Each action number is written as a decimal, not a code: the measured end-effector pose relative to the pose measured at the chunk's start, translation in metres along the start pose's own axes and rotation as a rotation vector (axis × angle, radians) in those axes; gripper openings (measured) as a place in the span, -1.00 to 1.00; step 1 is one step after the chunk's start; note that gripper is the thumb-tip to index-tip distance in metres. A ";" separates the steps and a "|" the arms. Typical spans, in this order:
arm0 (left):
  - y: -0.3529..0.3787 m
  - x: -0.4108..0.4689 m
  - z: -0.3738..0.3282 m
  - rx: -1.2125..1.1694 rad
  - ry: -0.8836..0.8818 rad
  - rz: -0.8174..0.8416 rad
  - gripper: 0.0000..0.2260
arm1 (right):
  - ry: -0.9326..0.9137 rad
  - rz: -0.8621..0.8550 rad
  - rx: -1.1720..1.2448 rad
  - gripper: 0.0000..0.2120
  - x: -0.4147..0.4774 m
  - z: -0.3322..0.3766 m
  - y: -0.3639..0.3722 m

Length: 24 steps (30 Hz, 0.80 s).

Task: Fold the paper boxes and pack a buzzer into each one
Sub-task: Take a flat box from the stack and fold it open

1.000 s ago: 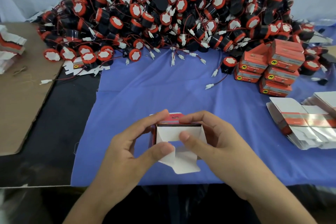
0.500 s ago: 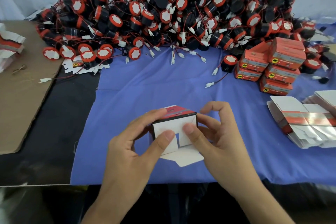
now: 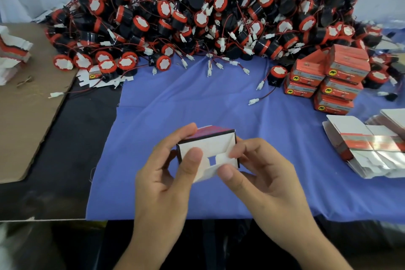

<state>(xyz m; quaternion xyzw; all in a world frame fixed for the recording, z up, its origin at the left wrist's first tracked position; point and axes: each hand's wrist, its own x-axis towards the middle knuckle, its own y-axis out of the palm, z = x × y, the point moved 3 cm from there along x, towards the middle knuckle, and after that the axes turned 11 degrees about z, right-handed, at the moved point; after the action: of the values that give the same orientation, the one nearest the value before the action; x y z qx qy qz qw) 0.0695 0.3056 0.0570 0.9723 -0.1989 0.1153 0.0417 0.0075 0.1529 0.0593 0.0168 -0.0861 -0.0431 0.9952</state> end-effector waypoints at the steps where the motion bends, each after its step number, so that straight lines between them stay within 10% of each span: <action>1: 0.003 -0.001 -0.002 -0.004 0.009 0.014 -0.72 | -0.005 -0.031 0.028 -0.74 -0.001 0.000 0.004; 18: 0.020 -0.007 0.003 -0.022 0.172 -0.017 -0.55 | 0.013 -0.300 0.100 -0.59 -0.002 0.005 0.028; 24: 0.011 -0.003 0.001 -0.217 0.079 0.020 -0.70 | 0.143 -0.326 0.527 -0.15 -0.007 -0.005 0.025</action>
<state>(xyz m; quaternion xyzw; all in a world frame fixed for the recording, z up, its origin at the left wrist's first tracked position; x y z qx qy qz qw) 0.0631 0.2967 0.0561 0.9547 -0.2183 0.1315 0.1535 0.0036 0.1788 0.0538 0.2906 -0.0202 -0.1770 0.9401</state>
